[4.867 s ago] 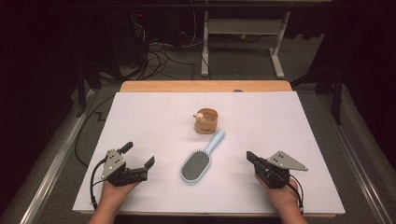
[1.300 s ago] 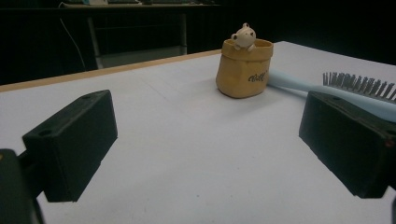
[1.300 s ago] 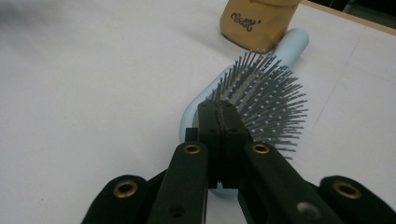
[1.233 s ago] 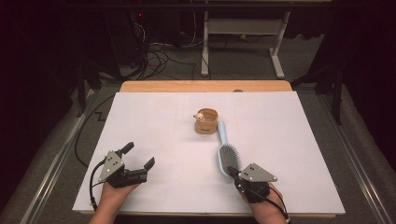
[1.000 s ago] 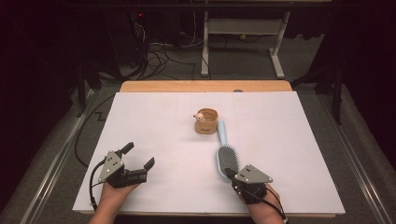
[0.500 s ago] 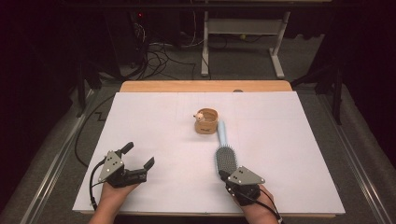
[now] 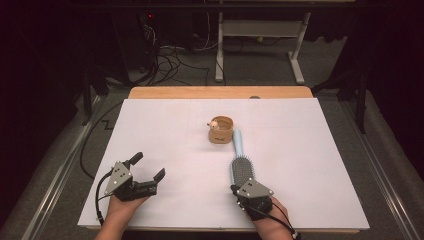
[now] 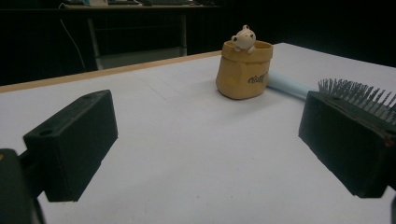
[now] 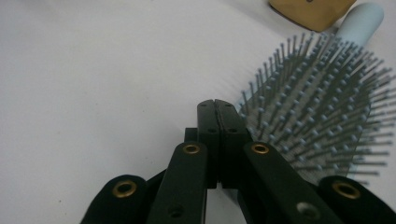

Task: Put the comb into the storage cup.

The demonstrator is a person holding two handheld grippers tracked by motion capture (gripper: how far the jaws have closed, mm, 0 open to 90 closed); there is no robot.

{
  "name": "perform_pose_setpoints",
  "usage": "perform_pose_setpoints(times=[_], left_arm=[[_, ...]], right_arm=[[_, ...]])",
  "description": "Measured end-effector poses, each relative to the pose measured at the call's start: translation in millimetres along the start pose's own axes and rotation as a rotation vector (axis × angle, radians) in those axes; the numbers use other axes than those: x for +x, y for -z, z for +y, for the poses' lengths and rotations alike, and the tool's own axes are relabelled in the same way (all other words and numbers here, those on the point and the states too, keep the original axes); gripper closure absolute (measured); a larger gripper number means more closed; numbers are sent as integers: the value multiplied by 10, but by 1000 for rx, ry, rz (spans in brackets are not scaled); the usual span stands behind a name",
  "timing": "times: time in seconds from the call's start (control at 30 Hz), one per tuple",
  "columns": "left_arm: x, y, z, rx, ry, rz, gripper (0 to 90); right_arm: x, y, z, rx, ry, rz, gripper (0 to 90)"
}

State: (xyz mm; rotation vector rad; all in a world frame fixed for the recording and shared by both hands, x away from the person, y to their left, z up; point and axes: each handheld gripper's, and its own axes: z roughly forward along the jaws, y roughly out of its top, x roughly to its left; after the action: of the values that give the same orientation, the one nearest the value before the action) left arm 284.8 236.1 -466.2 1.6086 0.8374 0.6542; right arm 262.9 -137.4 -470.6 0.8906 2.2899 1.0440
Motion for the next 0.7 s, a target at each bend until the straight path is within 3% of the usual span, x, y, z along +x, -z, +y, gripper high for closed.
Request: perform_pose_setpoints(times=[0.47,0.7], left_arm=[[1,11,4,-3,2,-7,56],[2,17,6,-7,6,-9,56]], right_arm=[[-216,136,-96,5,-56,-54,900],[-450,236,-179,10,-108,-105,900]])
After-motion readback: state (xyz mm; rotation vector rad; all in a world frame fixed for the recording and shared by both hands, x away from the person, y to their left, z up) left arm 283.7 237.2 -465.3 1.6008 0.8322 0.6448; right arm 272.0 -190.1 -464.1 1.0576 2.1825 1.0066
